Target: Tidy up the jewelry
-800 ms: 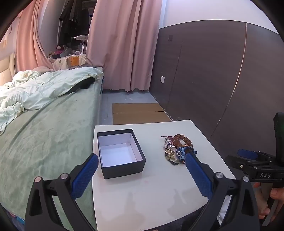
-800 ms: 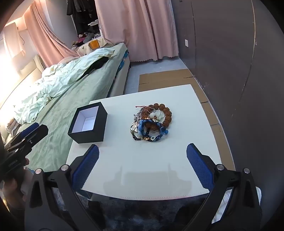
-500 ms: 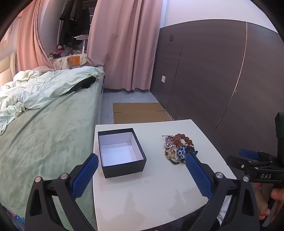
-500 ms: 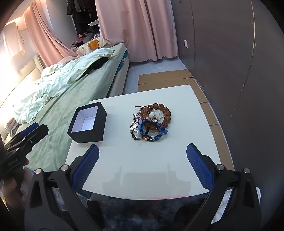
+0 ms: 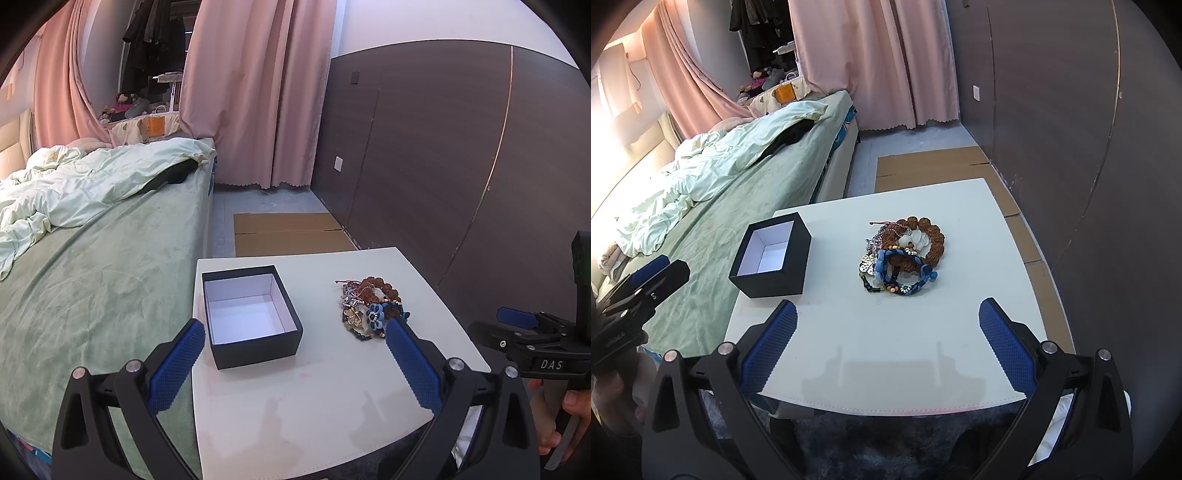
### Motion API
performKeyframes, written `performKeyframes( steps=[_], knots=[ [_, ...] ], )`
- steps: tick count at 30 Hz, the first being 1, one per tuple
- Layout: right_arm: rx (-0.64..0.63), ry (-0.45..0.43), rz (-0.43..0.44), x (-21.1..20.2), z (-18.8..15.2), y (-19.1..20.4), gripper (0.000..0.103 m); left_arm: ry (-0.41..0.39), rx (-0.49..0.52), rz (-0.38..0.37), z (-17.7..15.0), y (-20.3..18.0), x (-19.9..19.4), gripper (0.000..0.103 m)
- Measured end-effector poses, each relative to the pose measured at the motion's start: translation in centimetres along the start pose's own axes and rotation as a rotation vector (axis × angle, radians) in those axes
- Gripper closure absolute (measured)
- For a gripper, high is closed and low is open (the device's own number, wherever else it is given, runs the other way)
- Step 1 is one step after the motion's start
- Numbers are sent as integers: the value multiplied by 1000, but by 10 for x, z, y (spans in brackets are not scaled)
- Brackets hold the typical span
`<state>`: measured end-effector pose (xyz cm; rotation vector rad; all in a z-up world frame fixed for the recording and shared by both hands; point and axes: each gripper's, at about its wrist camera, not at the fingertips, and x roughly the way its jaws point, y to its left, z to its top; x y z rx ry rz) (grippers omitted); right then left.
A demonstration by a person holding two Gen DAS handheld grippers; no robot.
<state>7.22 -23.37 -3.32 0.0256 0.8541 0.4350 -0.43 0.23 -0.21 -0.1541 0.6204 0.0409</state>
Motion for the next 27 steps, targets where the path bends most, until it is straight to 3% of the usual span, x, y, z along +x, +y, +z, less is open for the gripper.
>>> performKeyframes(
  steps=[27],
  knots=[
    [-4, -32, -5, -7, 3, -3, 5, -28, -20, -12, 2, -6, -1, 8]
  ],
)
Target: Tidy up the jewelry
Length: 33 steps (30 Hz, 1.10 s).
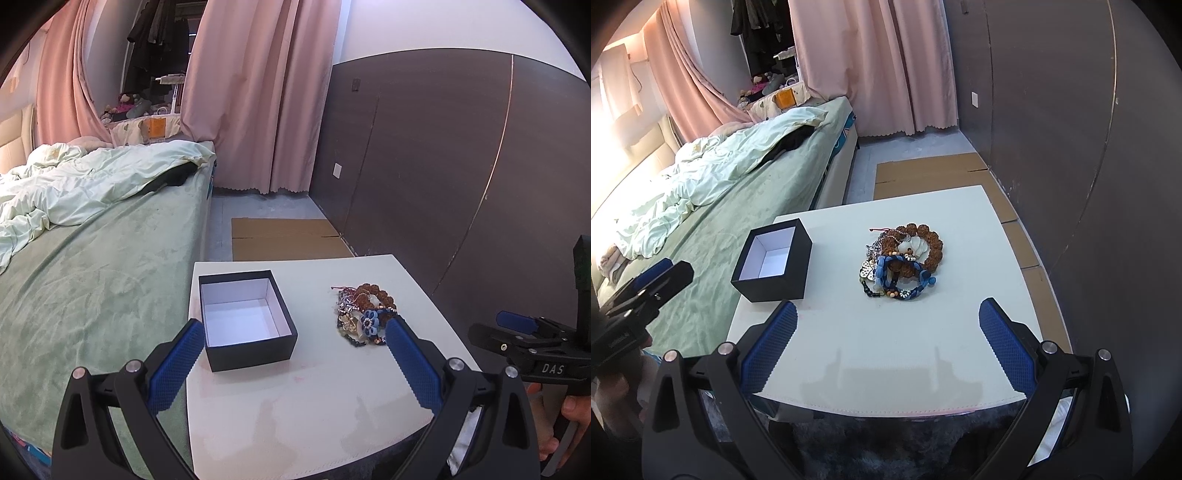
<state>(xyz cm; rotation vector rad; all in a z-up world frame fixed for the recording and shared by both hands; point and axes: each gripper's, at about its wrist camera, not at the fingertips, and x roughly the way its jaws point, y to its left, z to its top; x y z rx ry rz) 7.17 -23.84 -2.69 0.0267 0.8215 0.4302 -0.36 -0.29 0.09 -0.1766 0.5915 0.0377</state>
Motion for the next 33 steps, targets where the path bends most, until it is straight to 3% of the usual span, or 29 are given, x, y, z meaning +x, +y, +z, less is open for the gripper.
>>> performKeyframes(
  steps=[33],
  knots=[
    [9, -15, -7, -9, -3, -4, 5, 16, 16, -12, -1, -7, 5, 8]
  ],
)
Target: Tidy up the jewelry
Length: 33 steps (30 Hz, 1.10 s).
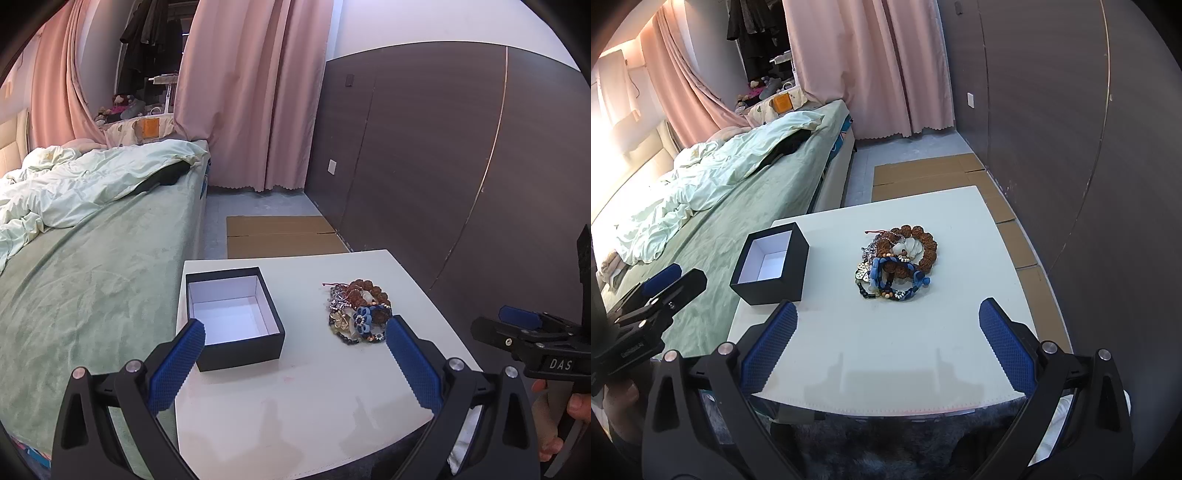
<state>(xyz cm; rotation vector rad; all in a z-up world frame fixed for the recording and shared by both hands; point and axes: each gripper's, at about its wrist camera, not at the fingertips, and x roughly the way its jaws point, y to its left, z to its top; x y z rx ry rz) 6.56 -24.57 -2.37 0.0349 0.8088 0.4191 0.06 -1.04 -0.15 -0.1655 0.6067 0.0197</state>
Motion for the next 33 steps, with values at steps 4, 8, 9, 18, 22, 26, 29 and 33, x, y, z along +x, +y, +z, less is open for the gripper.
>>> performKeyframes(
  steps=[4, 8, 9, 18, 22, 26, 29, 33],
  knots=[
    [7, -1, -4, 1, 1, 0, 5, -1, -1, -6, 2, -3, 4, 8],
    [13, -1, -6, 2, 3, 0, 5, 0, -5, -9, 4, -4, 7, 8],
    [15, 0, -6, 3, 4, 0, 5, 0, -6, -11, 6, -5, 9, 8],
    [120, -14, 9, 7, 17, -26, 5, 1, -8, -54, 13, -15, 26, 8],
    [180, -21, 22, 10, 22, -42, 5, 7, -6, -80, 13, -24, 41, 10],
    [230, -10, 51, 17, 25, -54, 5, 38, -14, -116, 12, -33, 62, 17],
    [270, 2, 70, 24, 28, -63, 6, 67, -24, -141, 11, -40, 80, 21],
    [333, 32, 95, 37, 29, -79, 22, 114, -34, -152, 7, -47, 106, 28]
  ],
)
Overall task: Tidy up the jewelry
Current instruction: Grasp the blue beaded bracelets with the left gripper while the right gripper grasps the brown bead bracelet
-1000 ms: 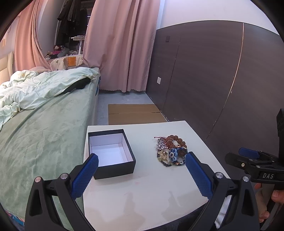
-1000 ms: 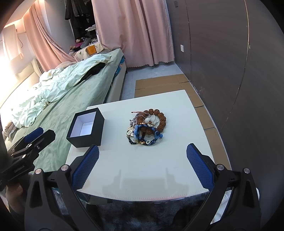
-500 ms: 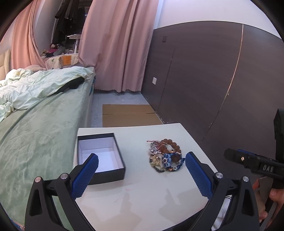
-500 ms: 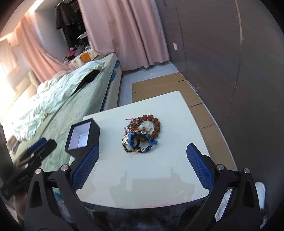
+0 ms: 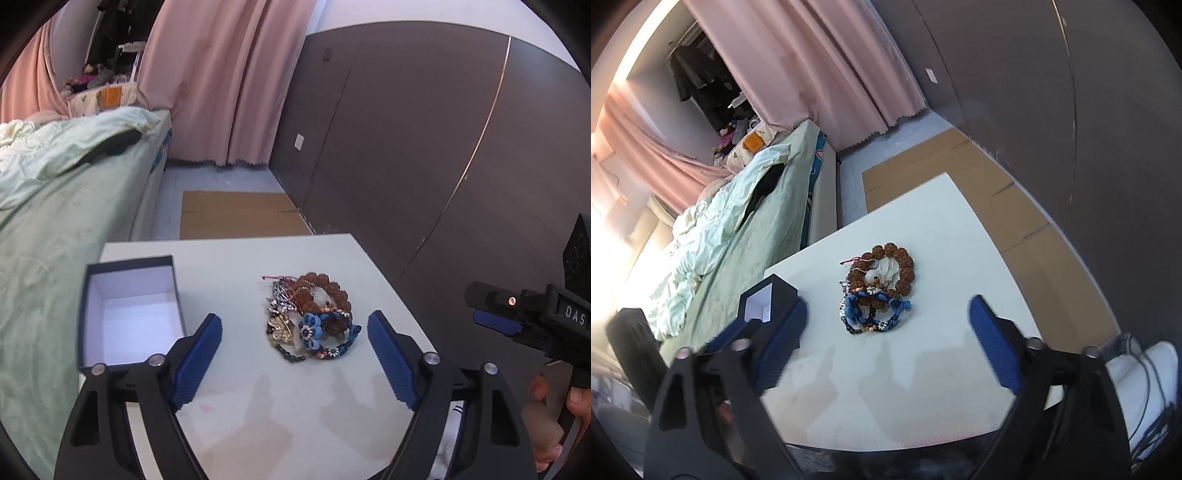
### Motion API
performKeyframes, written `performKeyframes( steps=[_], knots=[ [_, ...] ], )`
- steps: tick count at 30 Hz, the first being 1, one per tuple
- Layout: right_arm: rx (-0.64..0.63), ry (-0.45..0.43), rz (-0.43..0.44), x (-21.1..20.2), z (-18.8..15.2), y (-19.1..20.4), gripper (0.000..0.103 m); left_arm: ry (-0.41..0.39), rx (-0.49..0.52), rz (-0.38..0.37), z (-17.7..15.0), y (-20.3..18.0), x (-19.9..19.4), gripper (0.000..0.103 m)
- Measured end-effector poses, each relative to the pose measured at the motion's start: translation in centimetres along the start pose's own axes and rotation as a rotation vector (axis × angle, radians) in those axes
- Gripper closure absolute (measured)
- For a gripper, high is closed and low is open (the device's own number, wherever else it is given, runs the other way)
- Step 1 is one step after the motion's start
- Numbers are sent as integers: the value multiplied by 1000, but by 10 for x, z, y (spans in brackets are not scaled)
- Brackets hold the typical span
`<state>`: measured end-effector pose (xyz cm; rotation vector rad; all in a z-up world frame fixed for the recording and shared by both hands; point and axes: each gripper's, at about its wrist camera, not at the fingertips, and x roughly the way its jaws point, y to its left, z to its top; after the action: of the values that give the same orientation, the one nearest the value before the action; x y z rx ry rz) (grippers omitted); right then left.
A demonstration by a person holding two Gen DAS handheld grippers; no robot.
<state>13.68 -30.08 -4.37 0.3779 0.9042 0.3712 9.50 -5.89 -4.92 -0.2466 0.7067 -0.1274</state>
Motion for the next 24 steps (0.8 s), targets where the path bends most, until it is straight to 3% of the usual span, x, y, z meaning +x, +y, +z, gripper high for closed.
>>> performKeyframes(
  steps=[11, 21, 24],
  knots=[
    [136, 91, 57, 33, 15, -30, 32, 132, 35, -15, -12, -13, 64, 41],
    [162, 127, 81, 57, 24, -32, 35, 202, 37, -8, -15, -11, 114, 59],
    [169, 143, 91, 65, 25, -31, 37, 223, 43, -6, -14, -11, 124, 70]
  ],
)
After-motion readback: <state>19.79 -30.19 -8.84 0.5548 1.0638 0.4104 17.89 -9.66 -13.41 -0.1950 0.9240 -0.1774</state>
